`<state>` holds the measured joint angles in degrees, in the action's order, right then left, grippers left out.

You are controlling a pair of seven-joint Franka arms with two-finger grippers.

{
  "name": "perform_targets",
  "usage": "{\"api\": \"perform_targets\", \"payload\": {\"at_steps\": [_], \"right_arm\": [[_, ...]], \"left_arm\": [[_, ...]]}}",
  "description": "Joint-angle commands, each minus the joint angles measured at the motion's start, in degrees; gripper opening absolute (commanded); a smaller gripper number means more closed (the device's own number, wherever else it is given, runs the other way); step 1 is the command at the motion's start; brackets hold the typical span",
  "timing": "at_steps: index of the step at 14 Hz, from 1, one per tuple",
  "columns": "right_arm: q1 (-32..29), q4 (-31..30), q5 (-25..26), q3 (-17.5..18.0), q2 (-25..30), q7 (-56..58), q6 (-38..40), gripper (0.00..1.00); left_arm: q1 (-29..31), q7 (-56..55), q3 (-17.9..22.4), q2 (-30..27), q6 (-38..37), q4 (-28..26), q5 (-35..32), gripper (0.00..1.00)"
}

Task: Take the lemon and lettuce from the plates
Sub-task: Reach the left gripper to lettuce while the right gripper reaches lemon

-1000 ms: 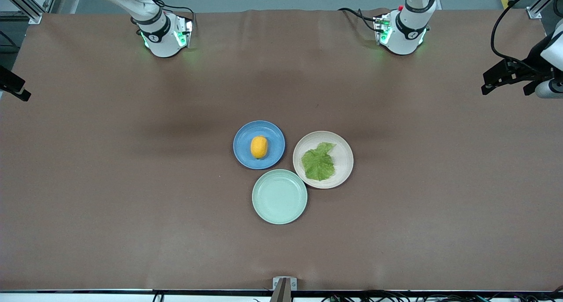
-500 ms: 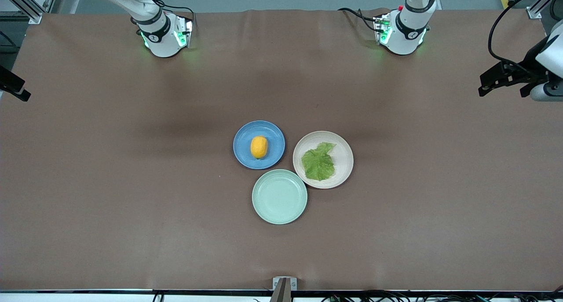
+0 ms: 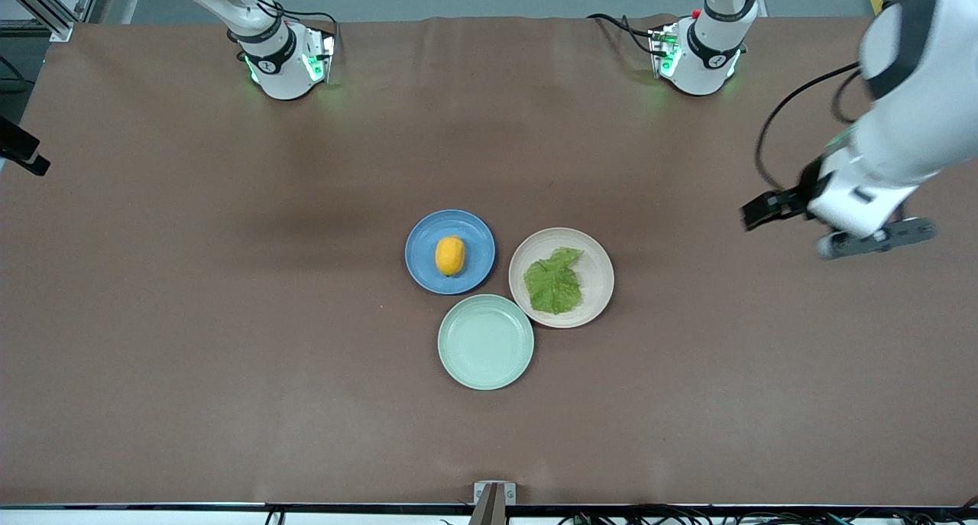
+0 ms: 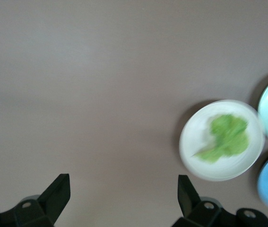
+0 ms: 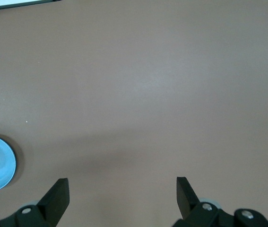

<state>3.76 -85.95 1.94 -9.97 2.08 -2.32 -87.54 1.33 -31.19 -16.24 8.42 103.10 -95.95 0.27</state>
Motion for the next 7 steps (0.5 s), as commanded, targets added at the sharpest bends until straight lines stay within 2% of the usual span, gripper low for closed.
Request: {"api": "perform_targets", "payload": {"at_steps": [1,3,5,7], "right_arm": [[0.01,-0.7,-1.06,1.27,0.39,-0.75,0.44,1.0],[3.52,-0.71,-1.06,1.27,-0.84,-0.84,0.36,1.0],[5.98,-0.7,-2.02,1.27,-1.72,-1.27,-0.34,1.0],[9.4,-0.62,-4.75,1.27,-4.87,-2.76,-0.87,1.0]], "left_arm": [[-0.1,-14.45,-3.7,3.16,8.14,-3.8,0.53,1.0],[-3.6,-24.84,-4.24,7.64,11.58,-3.63,-0.87,0.99],[-7.82,-35.11,-4.33,12.21,15.35,-3.54,-6.21,0.99],[-11.16,-45.4,-4.33,17.39,17.21,-2.23,-12.54,0.99]]}}
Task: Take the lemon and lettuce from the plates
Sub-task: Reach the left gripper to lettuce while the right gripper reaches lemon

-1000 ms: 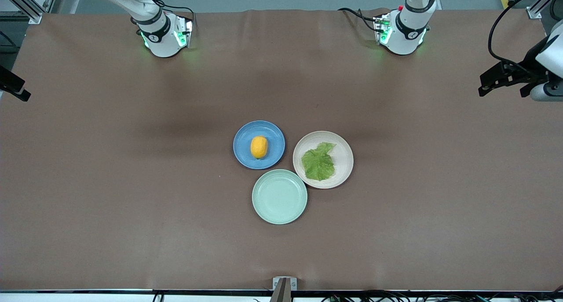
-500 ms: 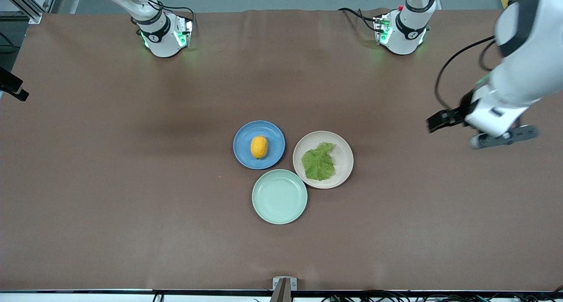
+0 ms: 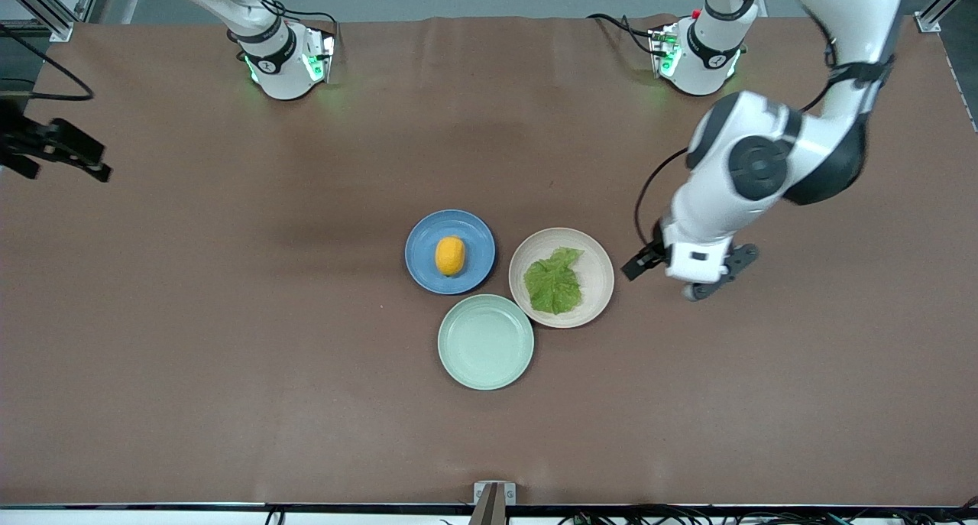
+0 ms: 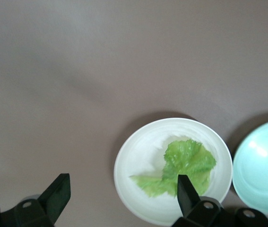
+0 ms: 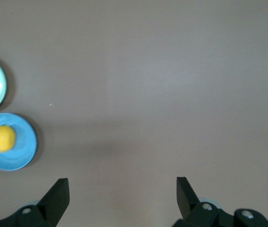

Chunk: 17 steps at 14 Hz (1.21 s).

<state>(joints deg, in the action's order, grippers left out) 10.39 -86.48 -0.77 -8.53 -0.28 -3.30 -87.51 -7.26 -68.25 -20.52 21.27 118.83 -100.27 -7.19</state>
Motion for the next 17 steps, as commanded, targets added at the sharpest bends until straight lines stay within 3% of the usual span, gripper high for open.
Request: {"api": "perform_targets", "payload": {"at_steps": [1,3,7,10,13,16,17], "right_arm": [[4.89,-0.26,-2.13,-0.17,-3.32,-2.93,-1.86,1.0],[9.8,-1.05,-3.35,-0.17,-6.22,-4.16,-4.67,1.0],[21.85,-2.81,-3.71,-0.17,-14.73,-26.02,-14.77,1.0],[25.64,-4.57,-6.5,-0.17,-21.58,-27.02,-24.52,1.0],[28.01,-4.57,-12.05,-0.17,-27.57,-28.68,-31.38,1.0],[30.83,-4.75,-12.06,-0.25,-31.79,-30.71,-34.56,1.0],[31.71,-4.75,-12.06,-0.25,-33.28,-30.71,-35.61,1.0]], "left_arm": [[-2.94,-11.43,-0.14,7.1,1.58,2.96,-6.68,0.99],[-5.39,-16.72,-0.14,10.53,2.54,4.29,-7.05,0.96],[-6.98,-30.51,0.04,14.14,9.38,4.03,-6.7,0.89],[-7.25,-42.19,0.13,17.13,12.47,4.2,-6.96,0.85],[-7.07,-44.68,0.04,19.07,12.74,4.81,-5.12,0.82],[-7.51,-47.93,0.21,19.78,13.79,5.08,-2.56,0.79],[-7.51,-48.2,0.13,19.78,13.79,4.91,-2.65,0.73]]}}
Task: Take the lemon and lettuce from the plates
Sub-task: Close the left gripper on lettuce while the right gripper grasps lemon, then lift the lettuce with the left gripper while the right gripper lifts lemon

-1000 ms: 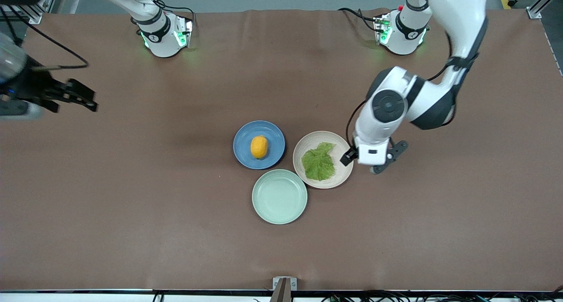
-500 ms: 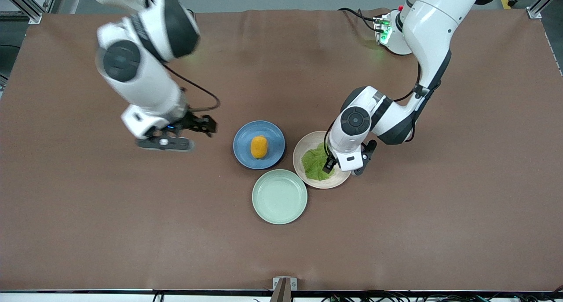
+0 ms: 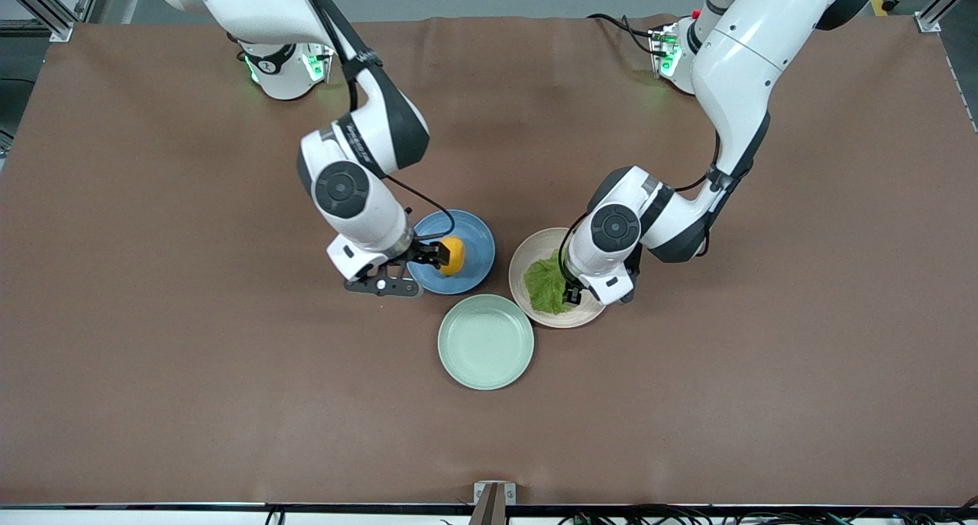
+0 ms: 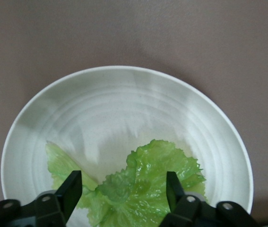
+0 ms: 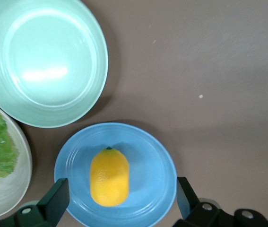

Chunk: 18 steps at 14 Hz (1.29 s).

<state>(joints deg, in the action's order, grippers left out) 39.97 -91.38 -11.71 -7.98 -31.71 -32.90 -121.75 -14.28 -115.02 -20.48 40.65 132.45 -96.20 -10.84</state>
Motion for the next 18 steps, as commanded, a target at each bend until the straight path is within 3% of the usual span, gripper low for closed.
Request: {"api": "perform_targets", "payload": {"at_steps": [1,6,7,9,12,13,14,15,18], "right_arm": [[3.0,0.15,-1.12,-0.81,-2.91,-1.11,-2.52,1.0],[4.93,-2.82,-1.12,-0.72,-4.94,-1.11,-6.99,1.0],[5.2,-4.58,-1.12,-0.72,-5.03,-1.11,-9.8,1.0],[5.47,-5.73,-1.12,-0.72,-5.99,-1.11,-12.36,1.0],[6.08,-5.91,-1.12,-0.72,-6.79,-1.11,-12.46,0.99],[7.13,-6.26,-1.12,-0.8,-6.79,-1.11,-12.37,0.85],[7.49,-6.35,-1.12,-0.81,-6.7,-1.11,-12.11,0.56],[7.49,-6.27,-1.12,-0.72,-6.62,-1.11,-11.93,0.4],[7.23,-6.18,-1.21,-0.8,-5.83,-1.03,-11.32,0.09]], "left_arm": [[-0.48,-1.43,0.09,0.57,0.17,0.92,1.17,0.65],[-0.48,-0.56,0.09,1.63,1.4,1.01,0.56,0.05],[-0.48,-0.03,0.18,1.28,1.4,1.01,0.39,0.0],[-0.31,2.33,0.09,0.05,1.06,1.19,-0.58,0.0],[2.4,7.07,-0.17,-7.05,-2.0,-0.3,-0.67,0.0],[3.98,9.35,-0.96,-8.99,-4.2,-0.57,-0.67,0.0],[4.87,12.25,-1.23,-10.58,-6.13,-0.66,-0.5,0.0],[6.88,14.89,-1.32,-11.98,-7.29,-1.09,-0.58,0.0],[14.6,28.48,-1.49,-15.07,-8.09,-4.33,-0.58,0.0]]}}
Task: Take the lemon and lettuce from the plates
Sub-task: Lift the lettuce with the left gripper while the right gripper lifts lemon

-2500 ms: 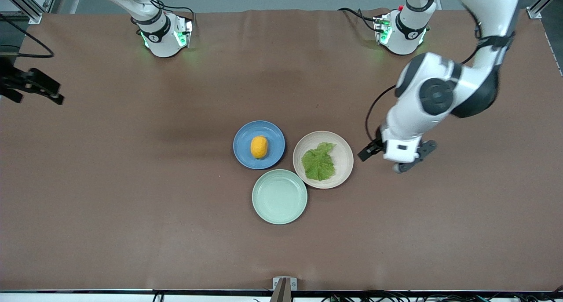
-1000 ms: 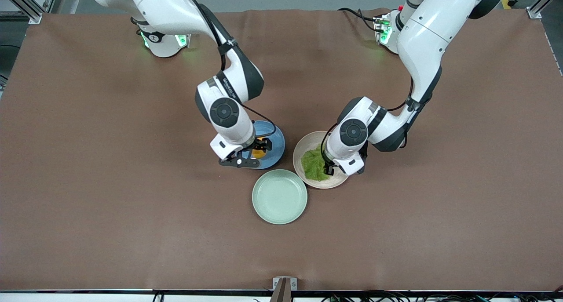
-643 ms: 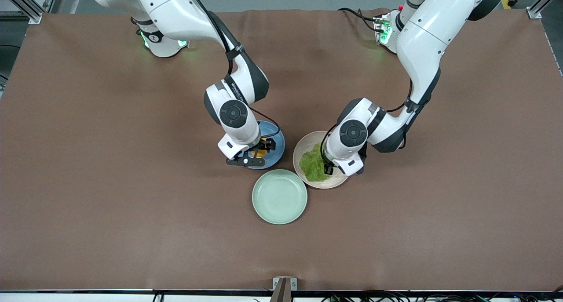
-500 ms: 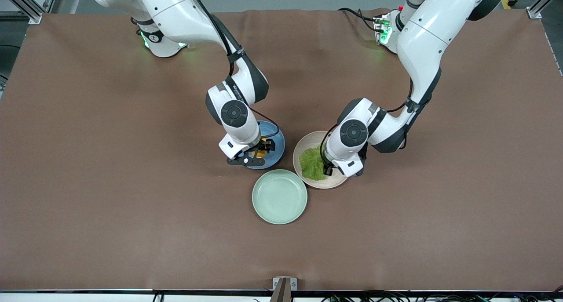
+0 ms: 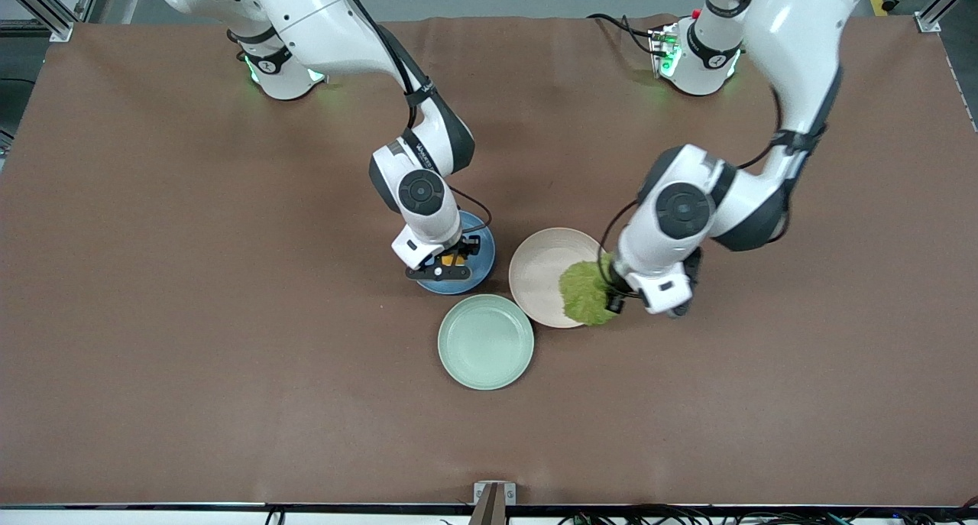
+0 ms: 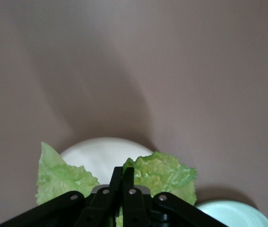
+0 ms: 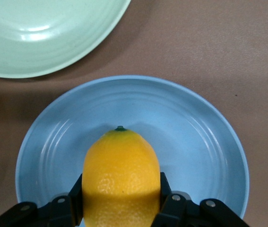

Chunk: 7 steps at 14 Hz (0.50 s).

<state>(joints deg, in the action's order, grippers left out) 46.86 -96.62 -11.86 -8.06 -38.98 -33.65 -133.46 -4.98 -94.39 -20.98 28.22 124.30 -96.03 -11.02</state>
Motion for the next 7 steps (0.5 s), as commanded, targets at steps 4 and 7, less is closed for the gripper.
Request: {"api": "perform_targets", "payload": {"at_steps": [4,7], "right_arm": [[-5.79,1.69,-0.45,-1.79,12.76,0.95,18.0,0.07],[-13.35,1.7,0.95,-3.89,20.86,9.79,29.01,0.07]], "left_arm": [[14.37,20.11,-0.9,1.56,2.17,-5.74,-0.23,0.01],[17.8,26.15,-0.64,4.47,3.5,-6.27,-0.85,0.21]]}}
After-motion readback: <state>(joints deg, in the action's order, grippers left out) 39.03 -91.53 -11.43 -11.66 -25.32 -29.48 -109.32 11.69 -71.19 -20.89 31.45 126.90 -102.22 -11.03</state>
